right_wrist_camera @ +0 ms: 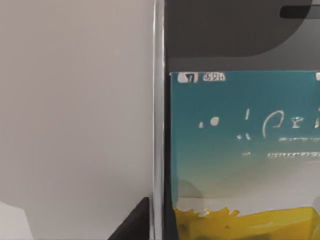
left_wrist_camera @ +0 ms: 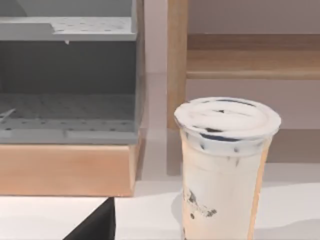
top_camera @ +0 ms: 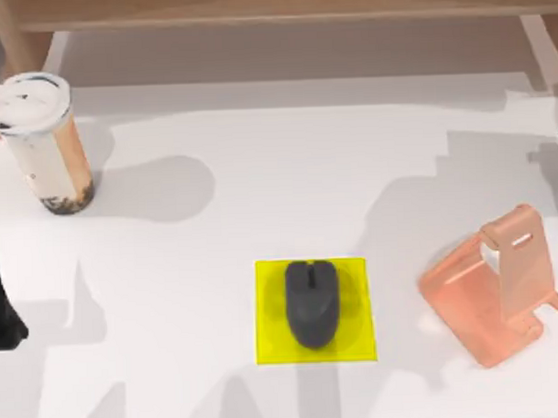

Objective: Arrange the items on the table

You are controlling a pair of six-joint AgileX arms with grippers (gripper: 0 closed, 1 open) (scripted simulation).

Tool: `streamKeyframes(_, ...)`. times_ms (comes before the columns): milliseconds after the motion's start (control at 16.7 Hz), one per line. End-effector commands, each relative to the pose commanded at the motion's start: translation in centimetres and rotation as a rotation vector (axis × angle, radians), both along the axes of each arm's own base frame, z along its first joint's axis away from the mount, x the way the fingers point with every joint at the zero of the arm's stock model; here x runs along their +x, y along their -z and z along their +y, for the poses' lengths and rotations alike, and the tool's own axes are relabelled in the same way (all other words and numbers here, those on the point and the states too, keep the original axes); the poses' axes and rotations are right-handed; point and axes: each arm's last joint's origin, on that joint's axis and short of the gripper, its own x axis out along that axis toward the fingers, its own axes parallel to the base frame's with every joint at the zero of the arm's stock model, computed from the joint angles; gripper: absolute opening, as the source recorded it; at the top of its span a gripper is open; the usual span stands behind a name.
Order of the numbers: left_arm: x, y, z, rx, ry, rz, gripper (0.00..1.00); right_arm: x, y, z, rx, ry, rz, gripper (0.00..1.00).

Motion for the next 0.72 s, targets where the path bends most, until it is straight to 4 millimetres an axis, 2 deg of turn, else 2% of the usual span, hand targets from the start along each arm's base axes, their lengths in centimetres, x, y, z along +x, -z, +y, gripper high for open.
streamKeyframes(180, 0.0, 0.0, 0.0, 0.0, 0.0, 0.0, 1.0, 0.0, 0.0, 0.0, 0.0, 0.0, 0.0, 0.02)
streamKeyframes(660, 0.0, 0.0, 0.0, 0.0, 0.0, 0.0, 1.0, 0.0, 0.0, 0.0, 0.0, 0.0, 0.0, 0.0)
streamKeyframes(720, 0.0, 0.0, 0.0, 0.0, 0.0, 0.0, 1.0, 0.0, -1.0, -0.1, -0.015, -0.003, -0.016, 0.0)
